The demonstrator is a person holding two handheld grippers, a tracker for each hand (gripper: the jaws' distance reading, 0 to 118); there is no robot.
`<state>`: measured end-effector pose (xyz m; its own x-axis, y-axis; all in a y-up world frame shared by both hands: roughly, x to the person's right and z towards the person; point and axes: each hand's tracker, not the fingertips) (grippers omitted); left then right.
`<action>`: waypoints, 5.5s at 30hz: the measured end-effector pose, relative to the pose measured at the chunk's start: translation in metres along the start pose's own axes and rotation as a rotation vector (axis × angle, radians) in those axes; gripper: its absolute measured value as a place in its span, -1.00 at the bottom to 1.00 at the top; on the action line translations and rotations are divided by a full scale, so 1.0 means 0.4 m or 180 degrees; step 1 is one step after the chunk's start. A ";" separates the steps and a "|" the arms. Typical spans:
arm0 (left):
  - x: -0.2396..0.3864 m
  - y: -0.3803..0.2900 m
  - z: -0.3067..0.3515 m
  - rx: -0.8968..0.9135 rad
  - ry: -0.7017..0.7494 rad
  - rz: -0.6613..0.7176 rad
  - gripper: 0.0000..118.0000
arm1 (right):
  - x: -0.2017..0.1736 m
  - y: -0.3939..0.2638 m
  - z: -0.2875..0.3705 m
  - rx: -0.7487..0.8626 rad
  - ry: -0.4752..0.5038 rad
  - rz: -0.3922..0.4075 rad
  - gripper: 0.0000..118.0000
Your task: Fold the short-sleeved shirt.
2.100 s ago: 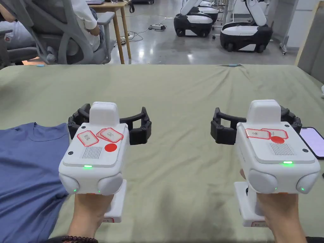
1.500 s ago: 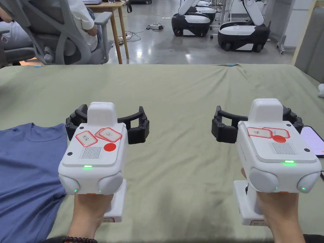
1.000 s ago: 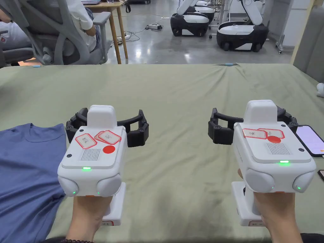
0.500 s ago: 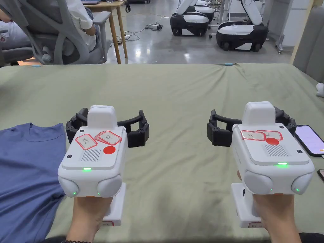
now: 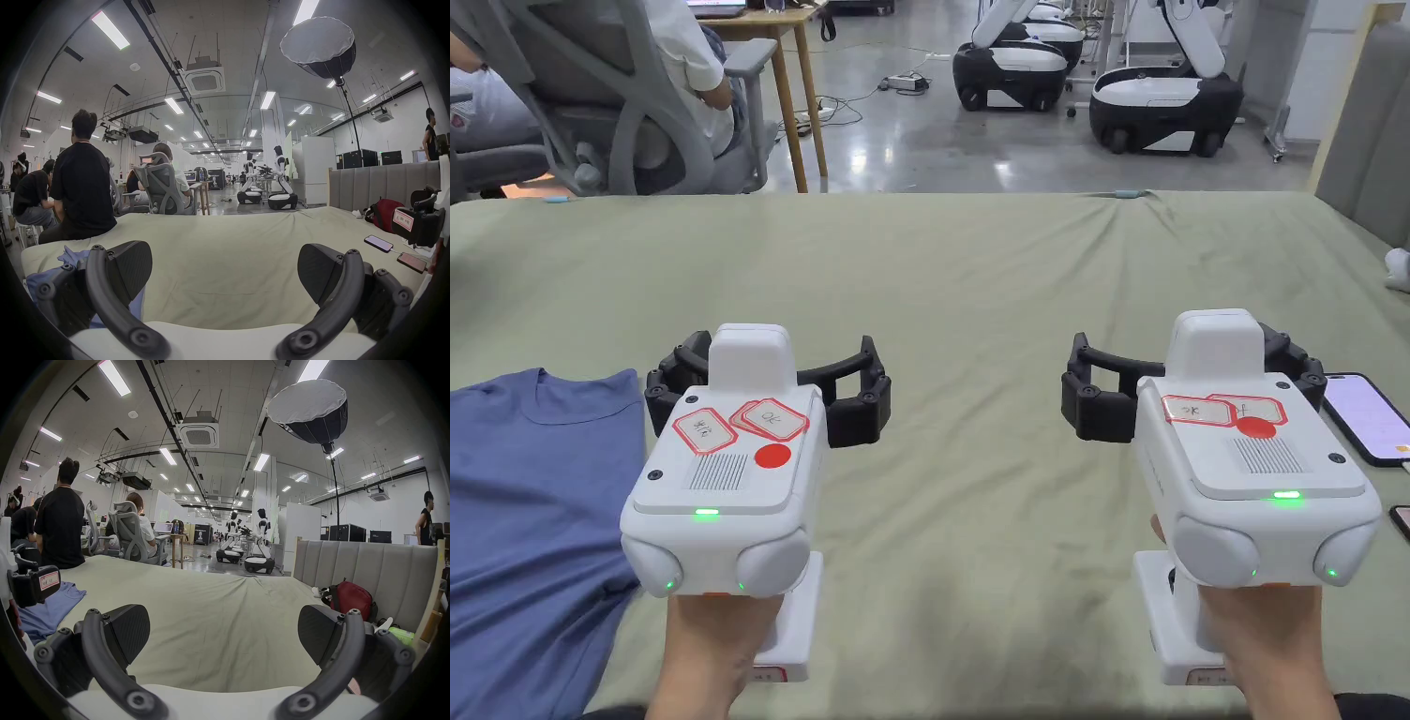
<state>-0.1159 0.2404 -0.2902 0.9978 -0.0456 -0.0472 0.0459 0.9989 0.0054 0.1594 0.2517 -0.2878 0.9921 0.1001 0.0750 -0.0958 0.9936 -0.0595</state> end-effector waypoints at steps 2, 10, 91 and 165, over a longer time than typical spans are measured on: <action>0.000 -0.001 0.001 -0.0018 -0.0001 0.0003 0.99 | 0.000 -0.002 -0.001 -0.0016 0.0001 0.0002 1.00; 0.007 -0.007 -0.001 -0.0009 0.0063 -0.0066 -1.00 | 0.012 -0.005 0.005 -0.0052 -0.0062 0.0007 -1.00; 0.009 0.326 -0.473 -0.0807 -0.2559 -0.0181 -0.91 | -0.105 0.020 -0.069 -0.0015 0.0704 0.0364 -0.96; -0.168 -0.111 -0.792 -0.2261 -0.0602 -0.0072 -1.00 | 0.212 -0.158 -0.340 -0.2257 -0.0048 -0.0375 0.79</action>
<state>-0.1999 0.2015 -0.6036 0.9910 -0.0027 0.1337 0.0891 0.7589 -0.6451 0.2604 0.1902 -0.4132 0.9909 0.0000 0.1343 0.0924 0.7254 -0.6820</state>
